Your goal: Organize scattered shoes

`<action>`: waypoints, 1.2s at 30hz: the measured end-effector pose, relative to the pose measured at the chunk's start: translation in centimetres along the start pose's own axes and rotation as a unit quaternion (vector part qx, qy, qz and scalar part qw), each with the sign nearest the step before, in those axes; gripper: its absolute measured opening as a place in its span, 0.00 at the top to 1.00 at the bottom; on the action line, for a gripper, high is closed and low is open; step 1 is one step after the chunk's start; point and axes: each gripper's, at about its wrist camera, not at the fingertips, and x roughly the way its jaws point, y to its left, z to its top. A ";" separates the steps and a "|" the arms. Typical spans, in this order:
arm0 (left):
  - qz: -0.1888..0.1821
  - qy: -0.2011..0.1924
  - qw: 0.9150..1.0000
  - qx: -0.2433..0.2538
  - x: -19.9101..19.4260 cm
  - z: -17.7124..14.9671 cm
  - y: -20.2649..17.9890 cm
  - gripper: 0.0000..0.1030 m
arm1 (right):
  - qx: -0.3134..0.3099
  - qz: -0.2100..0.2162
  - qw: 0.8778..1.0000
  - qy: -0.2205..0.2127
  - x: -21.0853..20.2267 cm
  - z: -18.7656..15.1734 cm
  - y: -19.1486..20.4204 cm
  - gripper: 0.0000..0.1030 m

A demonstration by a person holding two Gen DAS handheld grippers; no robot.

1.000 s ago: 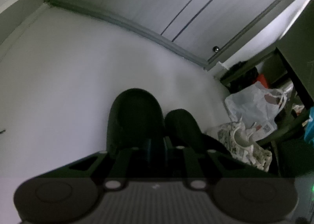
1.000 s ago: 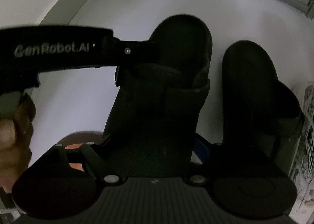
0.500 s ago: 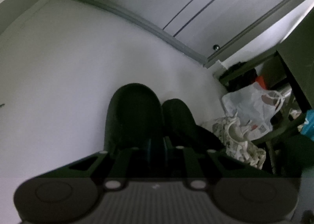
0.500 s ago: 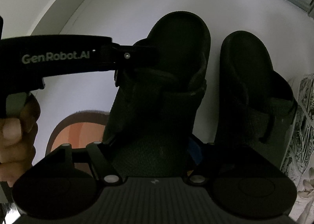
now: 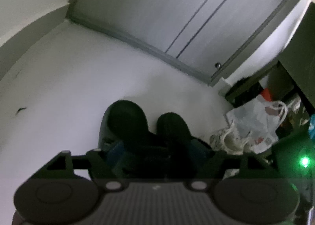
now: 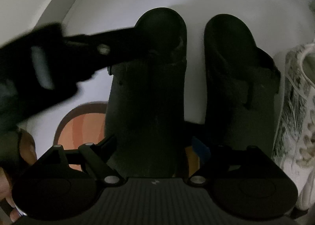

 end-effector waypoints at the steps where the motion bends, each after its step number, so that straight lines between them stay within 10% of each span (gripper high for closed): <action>1: 0.000 -0.002 1.000 -0.003 -0.5 -0.1 -0.2 0.20 | 0.002 0.003 1.000 0.000 -0.1 -0.2 0.2 0.11; 21: 0.053 -0.001 0.999 -0.006 -9.6 -4.2 -5.4 0.08 | -0.013 0.042 0.996 -0.083 -14.5 -6.1 -2.3 0.08; 29: 0.074 0.054 0.994 -0.065 -15.8 -6.7 -7.6 0.03 | -0.031 0.091 0.987 -0.126 -25.1 -14.7 -6.7 0.03; 36: 0.081 0.059 0.995 -0.017 -20.3 -6.5 -12.9 0.01 | -0.029 0.103 0.981 -0.161 -30.4 -19.8 -10.5 0.00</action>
